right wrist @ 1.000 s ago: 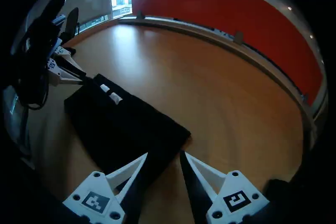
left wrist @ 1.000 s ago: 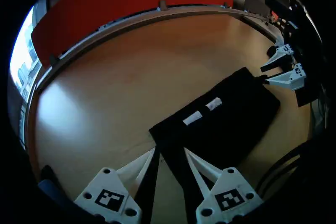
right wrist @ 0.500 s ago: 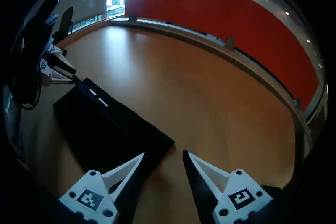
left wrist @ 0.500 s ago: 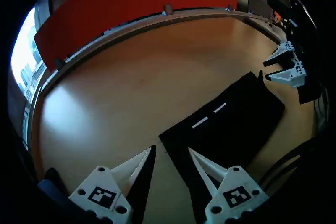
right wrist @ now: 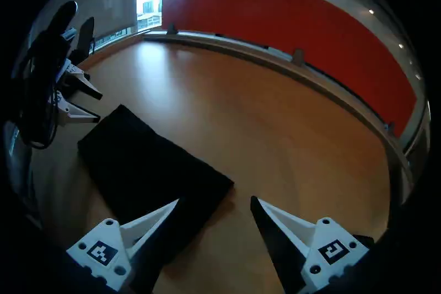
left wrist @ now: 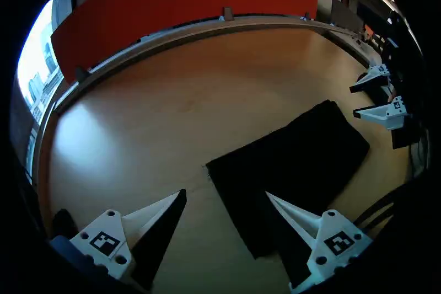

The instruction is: Fold towel

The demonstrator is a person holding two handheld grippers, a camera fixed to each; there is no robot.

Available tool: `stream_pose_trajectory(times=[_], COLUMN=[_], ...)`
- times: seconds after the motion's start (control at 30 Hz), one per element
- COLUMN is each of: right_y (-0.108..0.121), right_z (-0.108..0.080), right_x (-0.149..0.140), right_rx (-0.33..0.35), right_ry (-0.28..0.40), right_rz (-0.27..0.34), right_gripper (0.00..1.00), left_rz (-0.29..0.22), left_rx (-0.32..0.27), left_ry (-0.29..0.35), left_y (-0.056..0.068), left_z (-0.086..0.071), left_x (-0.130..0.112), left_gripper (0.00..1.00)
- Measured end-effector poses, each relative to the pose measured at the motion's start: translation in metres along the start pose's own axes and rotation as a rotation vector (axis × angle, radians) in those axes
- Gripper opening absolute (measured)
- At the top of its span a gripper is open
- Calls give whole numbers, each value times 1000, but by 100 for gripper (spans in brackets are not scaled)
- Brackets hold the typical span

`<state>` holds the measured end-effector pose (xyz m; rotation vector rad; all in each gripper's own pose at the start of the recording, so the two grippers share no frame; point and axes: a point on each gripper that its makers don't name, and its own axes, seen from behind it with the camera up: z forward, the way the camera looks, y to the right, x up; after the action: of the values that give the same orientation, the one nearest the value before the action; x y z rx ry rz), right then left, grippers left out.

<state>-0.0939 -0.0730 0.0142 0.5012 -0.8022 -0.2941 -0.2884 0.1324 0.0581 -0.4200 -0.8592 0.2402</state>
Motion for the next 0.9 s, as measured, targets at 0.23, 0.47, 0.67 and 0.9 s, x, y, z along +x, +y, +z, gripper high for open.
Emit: stream_pose_trajectory(times=[0.23,0.47,0.67,0.9], right_y=[-9,-20,-27,-32], right_z=[-11,-24,-34,-45], right_x=[-7,-12,-15,-20], right_rx=[7,11,15,14], right_ry=[3,14,24,32], right_rz=[6,21,34,47], right_gripper=[91,91,91,91], left_rz=[-11,-30,-53,-91], left_rx=[-5,-7,-2,3], left_ry=[6,9,8,3], left_y=[4,11,17,23], left_z=[-9,-22,-32,-42], left_x=[-5,-16,-29,-46], left_gripper=[95,95,95,95])
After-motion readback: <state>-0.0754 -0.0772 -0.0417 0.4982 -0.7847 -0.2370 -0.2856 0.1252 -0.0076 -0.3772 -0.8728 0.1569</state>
